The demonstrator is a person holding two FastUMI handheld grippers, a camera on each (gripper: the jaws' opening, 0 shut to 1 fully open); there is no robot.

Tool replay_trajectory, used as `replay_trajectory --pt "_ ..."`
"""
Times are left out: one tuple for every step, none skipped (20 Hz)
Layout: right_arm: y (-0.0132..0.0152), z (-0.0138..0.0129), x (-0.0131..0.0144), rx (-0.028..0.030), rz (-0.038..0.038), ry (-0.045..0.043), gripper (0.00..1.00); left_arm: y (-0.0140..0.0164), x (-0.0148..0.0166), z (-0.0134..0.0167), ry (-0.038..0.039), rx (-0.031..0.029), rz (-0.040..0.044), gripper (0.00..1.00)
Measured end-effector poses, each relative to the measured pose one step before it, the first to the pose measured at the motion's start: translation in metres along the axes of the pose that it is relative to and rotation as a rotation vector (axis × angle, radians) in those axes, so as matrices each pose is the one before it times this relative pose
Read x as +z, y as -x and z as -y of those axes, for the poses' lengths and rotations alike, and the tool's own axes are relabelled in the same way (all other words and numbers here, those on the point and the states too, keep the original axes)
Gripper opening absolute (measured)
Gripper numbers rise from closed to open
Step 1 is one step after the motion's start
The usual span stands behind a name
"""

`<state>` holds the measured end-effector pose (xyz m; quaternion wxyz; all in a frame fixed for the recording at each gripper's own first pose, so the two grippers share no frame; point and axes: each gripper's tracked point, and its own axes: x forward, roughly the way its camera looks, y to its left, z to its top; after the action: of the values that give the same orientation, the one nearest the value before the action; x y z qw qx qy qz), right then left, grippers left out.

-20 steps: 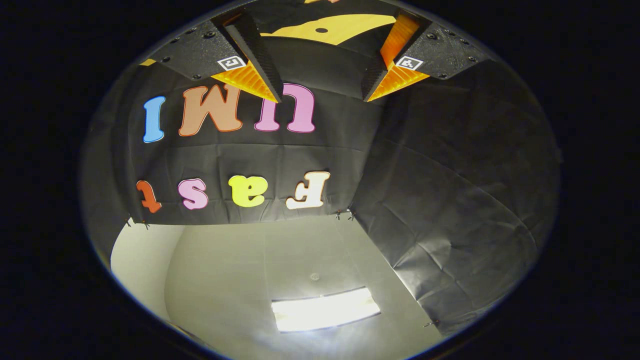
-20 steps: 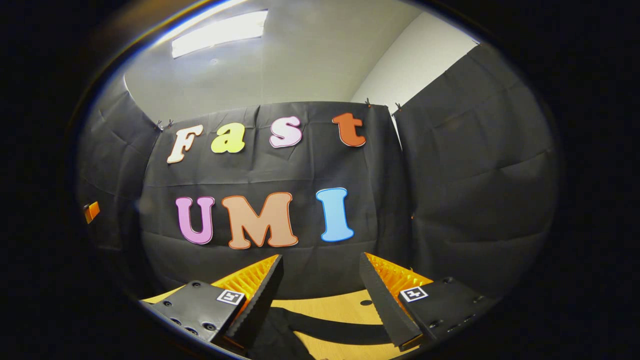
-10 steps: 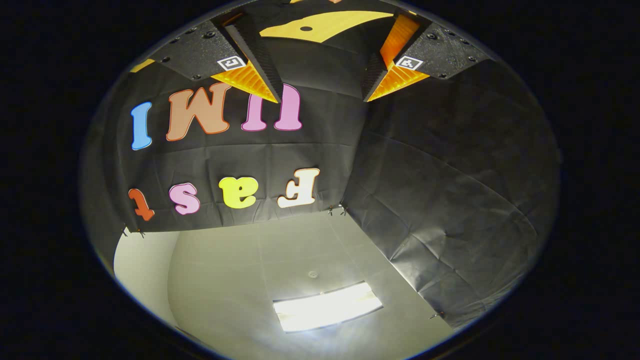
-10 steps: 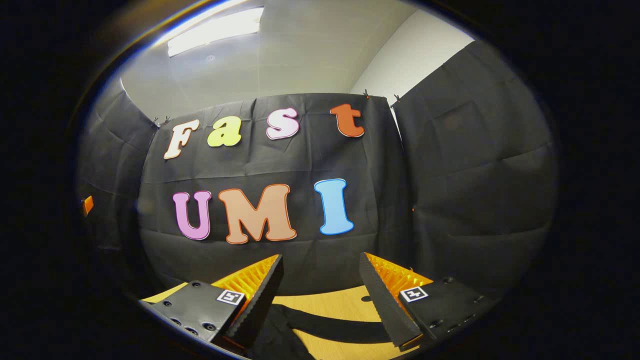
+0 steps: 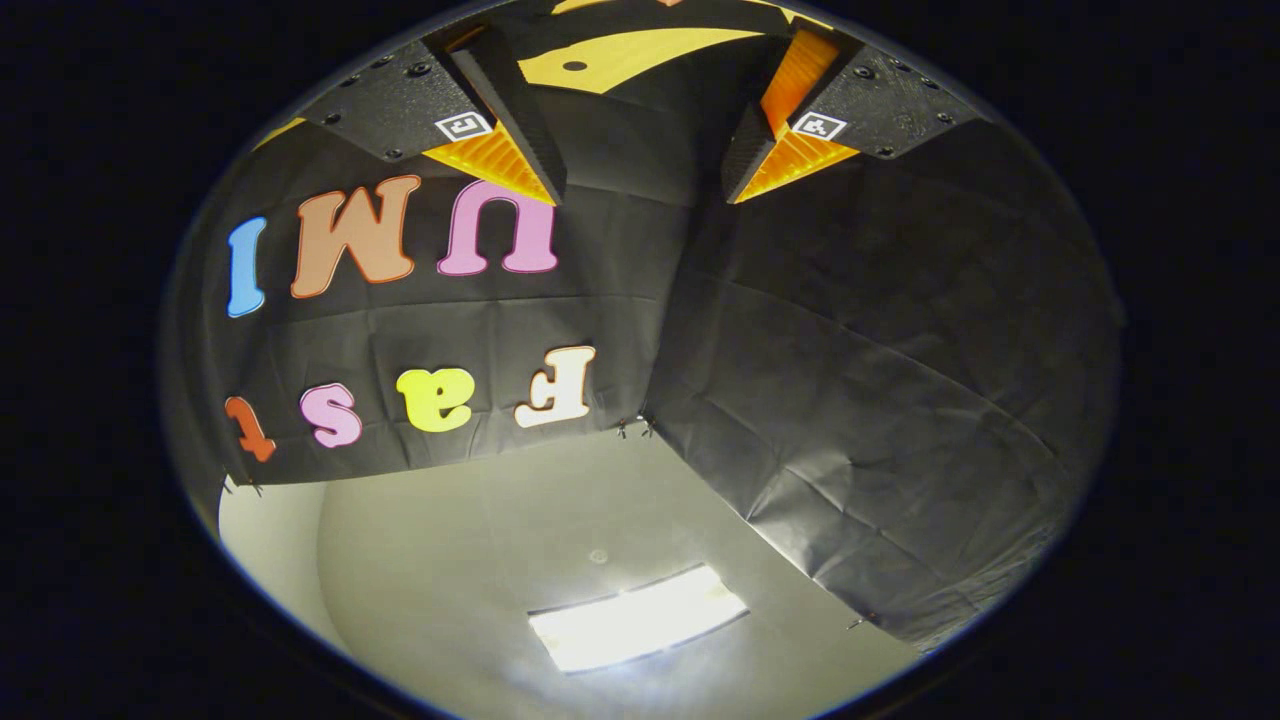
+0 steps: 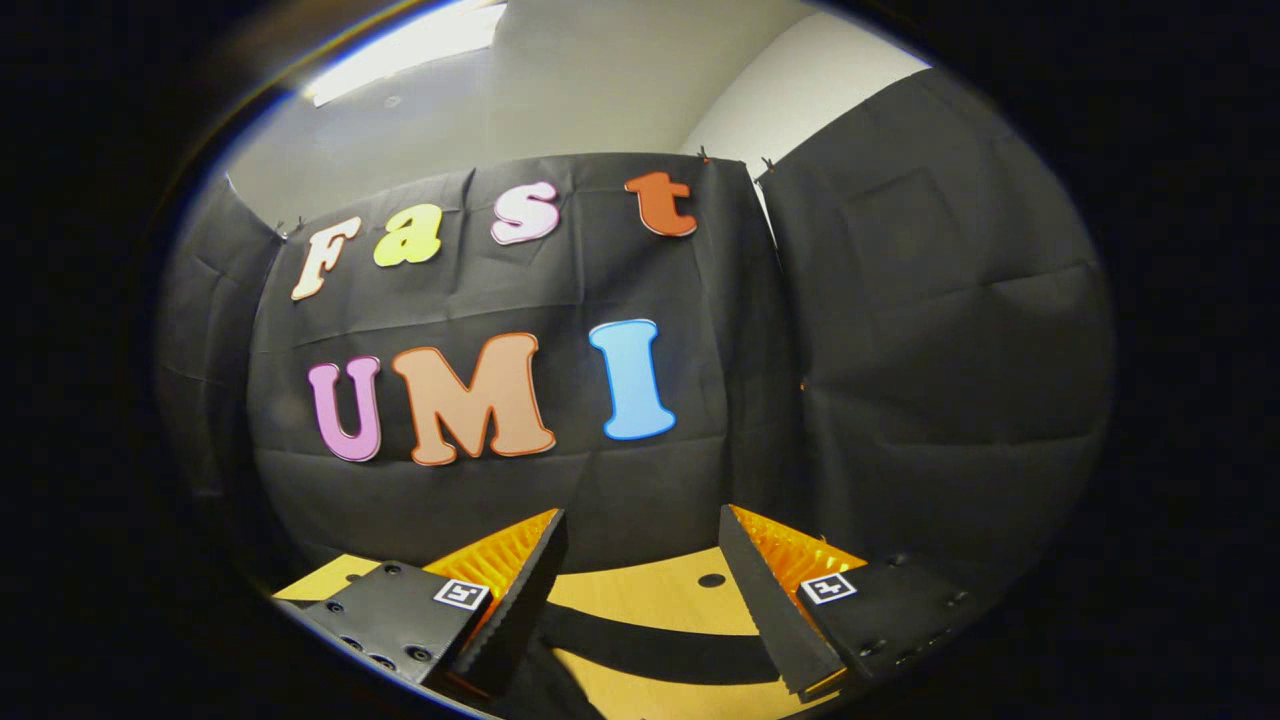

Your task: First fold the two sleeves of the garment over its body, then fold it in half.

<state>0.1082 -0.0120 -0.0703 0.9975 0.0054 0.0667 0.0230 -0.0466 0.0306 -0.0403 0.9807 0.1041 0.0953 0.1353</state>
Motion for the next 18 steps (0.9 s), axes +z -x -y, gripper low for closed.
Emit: replay_trajectory --pt "-0.00964 0.00873 -0.01159 -0.01757 -0.02139 0.00113 0.97 0.00101 -0.00015 -0.00247 -0.01280 0.01406 -0.00170 0.92" --pt "-0.01028 0.00916 -0.01261 -0.01722 -0.02368 0.00107 0.97 -0.00009 -0.00032 -0.00138 -0.01318 0.01329 -0.00353 0.91" --pt "-0.01180 0.01146 -0.01574 -0.02434 -0.03232 -0.00220 0.97 0.00124 -0.00113 -0.00242 -0.01360 0.01382 -0.00659 0.91" --pt "-0.01107 0.00990 -0.01619 -0.02048 -0.03992 -0.00640 0.96 -0.00020 -0.00206 -0.00119 -0.01588 0.01061 -0.01210 0.91" --pt "-0.01414 0.00938 -0.01922 -0.01314 -0.04348 -0.01142 0.96 0.00067 -0.00496 -0.00207 -0.01828 0.00772 -0.01663 0.90" --pt "-0.01596 0.01153 -0.01952 -0.02109 -0.05324 -0.01531 0.97 -0.00014 -0.00434 -0.00129 -0.02099 0.00900 -0.02178 0.91" --pt "-0.01398 0.01009 -0.01636 -0.01928 -0.05020 -0.01370 0.97 0.00112 -0.00292 -0.00210 -0.01392 0.00804 -0.01513 0.91" --pt "-0.01365 0.01070 -0.01699 -0.02141 -0.05137 -0.00897 0.97 -0.00014 -0.00105 -0.00073 -0.00498 0.00518 -0.00671 0.91" --pt "-0.01685 0.00889 -0.01680 -0.02735 -0.05370 -0.00996 0.98 0.00077 -0.00003 -0.00146 0.00257 0.00683 -0.00487 0.92" --pt "-0.01377 0.00536 -0.01247 -0.01898 -0.04003 -0.00819 0.98 0.00009 0.00083 -0.00090 0.00468 0.00416 0.00024 0.92" --pt "-0.01518 0.00805 -0.01633 -0.01457 -0.04878 -0.00662 0.97 0.00035 0.00068 -0.00079 0.00197 0.00174 -0.00173 0.92" --pt "-0.01242 0.00679 -0.01639 -0.01049 -0.05891 -0.00574 0.97 0.00003 -0.00078 -0.00103 -0.00522 0.00433 -0.00619 0.93" --pt "-0.00831 0.00727 -0.01855 -0.01152 -0.06445 0.00007 0.97 0.00013 -0.00304 -0.00230 -0.01150 0.00573 -0.00792 0.92" --pt "-0.00911 0.00507 -0.01292 -0.00625 -0.04494 0.01101 0.98 0.00023 -0.00127 -0.00082 -0.01346 0.00678 -0.00704 0.91" --pt "-0.01586 0.00151 -0.01402 -0.00775 -0.02958 0.01721 0.94 0.00014 -0.00144 -0.00078 -0.01161 0.00332 -0.00606 0.92" --pt "-0.01031 0.00172 -0.00929 -0.01558 -0.02297 0.01965 0.99 0.00061 0.00018 0.00057 -0.00761 0.00052 -0.00509 0.92" --pt "-0.00691 -0.00010 -0.00731 -0.01519 -0.03073 0.01503 0.98 0.00236 0.00075 0.00052 -0.00378 -0.00412 -0.00372 0.92" --pt "-0.00727 -0.00057 -0.00541 -0.00435 -0.02462 0.00552 0.98 0.00339 0.00099 0.00236 -0.00170 -0.00750 0.00118 0.92"
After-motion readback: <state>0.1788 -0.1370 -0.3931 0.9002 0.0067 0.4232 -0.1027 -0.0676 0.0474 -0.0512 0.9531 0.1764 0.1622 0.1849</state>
